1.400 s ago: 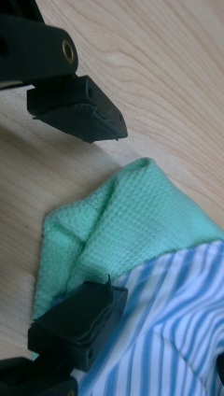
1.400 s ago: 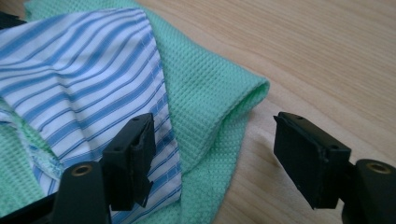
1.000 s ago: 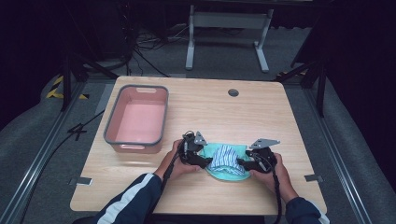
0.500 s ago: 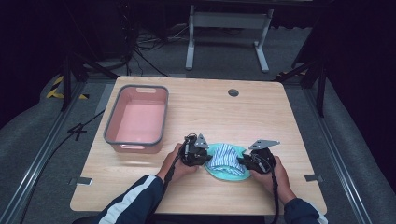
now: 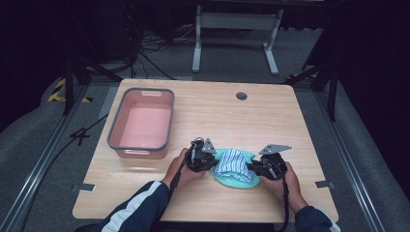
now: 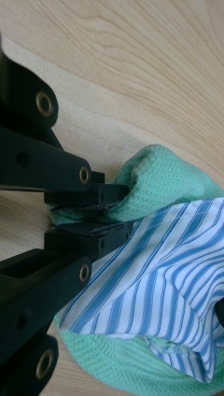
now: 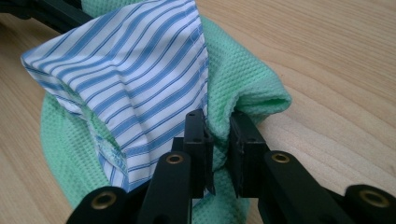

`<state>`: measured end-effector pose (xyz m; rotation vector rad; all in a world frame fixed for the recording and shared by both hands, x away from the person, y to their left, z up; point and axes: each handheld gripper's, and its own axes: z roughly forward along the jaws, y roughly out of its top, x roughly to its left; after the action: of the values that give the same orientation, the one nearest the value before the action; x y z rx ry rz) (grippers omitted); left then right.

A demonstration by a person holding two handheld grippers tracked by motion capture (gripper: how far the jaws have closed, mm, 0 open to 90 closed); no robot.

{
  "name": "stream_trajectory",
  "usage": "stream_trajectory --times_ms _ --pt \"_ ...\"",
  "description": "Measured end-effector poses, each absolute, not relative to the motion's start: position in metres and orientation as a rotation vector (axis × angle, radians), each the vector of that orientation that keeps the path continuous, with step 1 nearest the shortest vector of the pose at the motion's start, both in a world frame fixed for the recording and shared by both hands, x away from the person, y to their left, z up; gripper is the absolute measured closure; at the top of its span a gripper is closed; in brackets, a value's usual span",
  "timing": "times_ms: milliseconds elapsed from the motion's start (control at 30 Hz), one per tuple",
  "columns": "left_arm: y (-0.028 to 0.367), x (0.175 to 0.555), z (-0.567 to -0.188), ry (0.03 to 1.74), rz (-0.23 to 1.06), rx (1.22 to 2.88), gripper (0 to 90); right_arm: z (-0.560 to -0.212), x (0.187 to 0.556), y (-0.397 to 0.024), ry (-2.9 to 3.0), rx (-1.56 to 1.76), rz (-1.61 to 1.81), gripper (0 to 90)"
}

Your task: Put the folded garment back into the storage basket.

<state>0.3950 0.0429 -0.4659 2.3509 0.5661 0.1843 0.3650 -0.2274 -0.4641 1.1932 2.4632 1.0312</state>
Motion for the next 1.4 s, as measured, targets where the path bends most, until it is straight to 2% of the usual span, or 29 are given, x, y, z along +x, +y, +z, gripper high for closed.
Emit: stream_trajectory --times_ms 667,1400 --pt "0.047 0.396 -0.446 0.522 0.195 2.354 82.5 -0.45 0.366 -0.227 2.436 1.202 1.062 79.4" --pt "0.071 0.395 -0.4 0.524 0.322 2.311 82.9 -0.414 0.375 -0.205 2.406 1.148 1.13 79.8"
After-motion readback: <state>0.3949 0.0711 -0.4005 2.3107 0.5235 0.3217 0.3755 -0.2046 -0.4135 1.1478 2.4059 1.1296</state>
